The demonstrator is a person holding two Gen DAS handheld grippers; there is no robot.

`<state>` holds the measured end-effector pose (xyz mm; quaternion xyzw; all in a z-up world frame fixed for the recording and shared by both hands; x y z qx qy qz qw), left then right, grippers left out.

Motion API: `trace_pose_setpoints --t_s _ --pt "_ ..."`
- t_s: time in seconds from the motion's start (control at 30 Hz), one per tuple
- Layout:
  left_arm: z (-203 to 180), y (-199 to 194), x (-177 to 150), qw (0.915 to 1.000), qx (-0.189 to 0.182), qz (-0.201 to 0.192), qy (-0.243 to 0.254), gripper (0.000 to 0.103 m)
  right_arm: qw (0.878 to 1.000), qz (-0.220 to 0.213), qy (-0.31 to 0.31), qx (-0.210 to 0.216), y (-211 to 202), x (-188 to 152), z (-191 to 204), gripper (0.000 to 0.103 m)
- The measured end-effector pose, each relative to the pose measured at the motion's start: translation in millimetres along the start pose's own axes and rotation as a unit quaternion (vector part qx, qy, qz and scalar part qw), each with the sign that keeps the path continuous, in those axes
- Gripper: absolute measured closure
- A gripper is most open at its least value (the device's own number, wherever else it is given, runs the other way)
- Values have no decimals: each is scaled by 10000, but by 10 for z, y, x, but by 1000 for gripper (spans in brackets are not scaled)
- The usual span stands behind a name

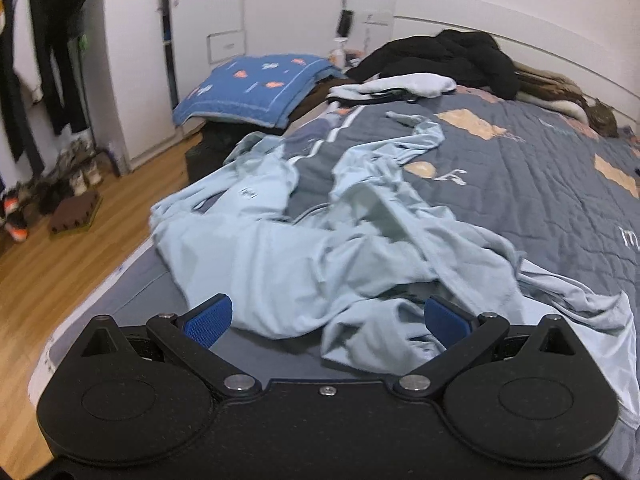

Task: Fold clothes

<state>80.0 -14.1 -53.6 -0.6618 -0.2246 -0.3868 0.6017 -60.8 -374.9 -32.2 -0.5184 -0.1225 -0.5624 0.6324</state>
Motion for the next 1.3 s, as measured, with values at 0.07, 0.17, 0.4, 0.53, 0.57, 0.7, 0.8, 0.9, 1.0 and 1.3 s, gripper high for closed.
trace_pose_setpoints --t_s 0.07,0.17,0.4,0.53,0.57,0.7,0.8,0.9,1.0,1.3 --pt "-137 4 15 9998 -27 -80 182 0 9995 135 -199 209 91 -110 126 98" --pt "-359 62 -10 9990 -43 -114 439 0 9974 217 -561 401 181 -211 291 91" --pt "-704 290 -82 9974 -79 28 720 0 9933 143 -959 635 238 -338 475 38" --pt "-787 366 -31 9965 2 -94 827 0 9884 219 -1350 656 235 -434 494 33" --pt "-812 384 -19 9964 17 -117 843 0 9866 227 -1459 690 223 -461 499 32" --pt "-918 513 -25 9957 -1 -26 925 14 9866 294 -1430 730 204 -501 442 30" --pt "-979 615 -74 9953 -75 160 951 40 9872 300 -1402 694 203 -495 392 29" --pt "-979 677 -89 9967 -246 317 709 86 9878 291 -1364 690 200 -478 358 29" --pt "-935 639 -93 9968 -609 407 306 93 9890 265 -1272 704 196 -434 333 29" --pt "-1095 15 -179 9857 -1545 374 557 99 9903 288 -935 989 147 -359 361 29"
Point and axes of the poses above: each gripper's, at about its wrist camera, not at the fingertips, and y roughly the way its jaws point, z to its left, x to its top, the point moved 9 cm from there along y, roughly the way its jaws point
